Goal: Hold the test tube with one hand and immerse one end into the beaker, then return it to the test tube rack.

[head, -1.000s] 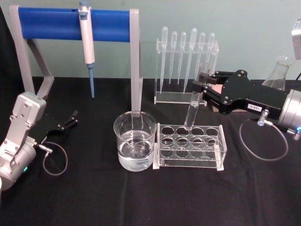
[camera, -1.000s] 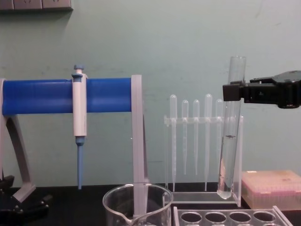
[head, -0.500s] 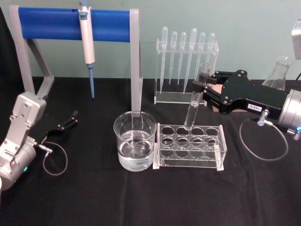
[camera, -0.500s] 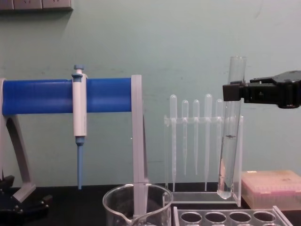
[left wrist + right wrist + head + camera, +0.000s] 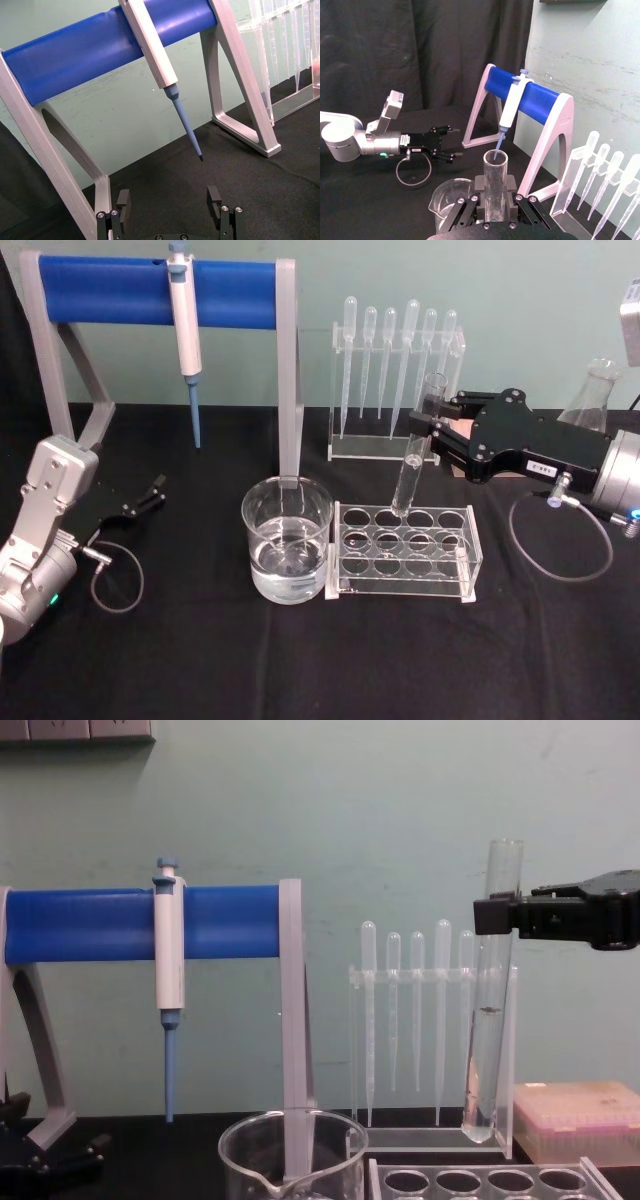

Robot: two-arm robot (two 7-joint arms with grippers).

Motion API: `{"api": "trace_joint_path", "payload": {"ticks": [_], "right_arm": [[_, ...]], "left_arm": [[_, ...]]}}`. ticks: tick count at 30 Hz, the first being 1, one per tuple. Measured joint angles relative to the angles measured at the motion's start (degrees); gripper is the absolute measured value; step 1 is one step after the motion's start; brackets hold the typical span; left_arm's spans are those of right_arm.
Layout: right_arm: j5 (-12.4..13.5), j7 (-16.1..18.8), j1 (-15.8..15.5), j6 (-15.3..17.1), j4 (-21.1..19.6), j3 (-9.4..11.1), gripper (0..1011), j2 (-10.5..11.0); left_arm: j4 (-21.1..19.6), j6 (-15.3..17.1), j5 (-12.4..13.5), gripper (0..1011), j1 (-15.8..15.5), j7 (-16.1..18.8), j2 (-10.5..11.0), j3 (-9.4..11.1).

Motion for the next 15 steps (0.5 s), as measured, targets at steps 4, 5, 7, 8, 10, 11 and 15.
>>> {"api": "trace_joint_path", "payload": {"ticks": [4,5,7,8,10,11,15], "right_arm": [[0.0,0.0,0.0,0.0,0.0,0.0,242,0.0],[0.0,0.0,0.0,0.0,0.0,0.0,241,0.0],[0.0,0.0,0.0,0.0,0.0,0.0,242,0.0],[0.0,0.0,0.0,0.0,0.0,0.0,242,0.0],[0.0,0.0,0.0,0.0,0.0,0.0,242,0.0],[0.0,0.0,0.0,0.0,0.0,0.0,242,0.0],[0.0,0.0,0.0,0.0,0.0,0.0,242,0.0]], "left_arm": [[0.0,0.0,0.0,1000,0.0,0.0,0.0,0.0],[0.0,0.0,0.0,1000,0.0,0.0,0.0,0.0],[0.0,0.0,0.0,1000,0.0,0.0,0.0,0.0],[0.0,0.0,0.0,1000,0.0,0.0,0.0,0.0],[0.0,0.0,0.0,1000,0.0,0.0,0.0,0.0],[0.0,0.0,0.0,1000,0.0,0.0,0.0,0.0],[0.0,0.0,0.0,1000,0.0,0.0,0.0,0.0]]}}
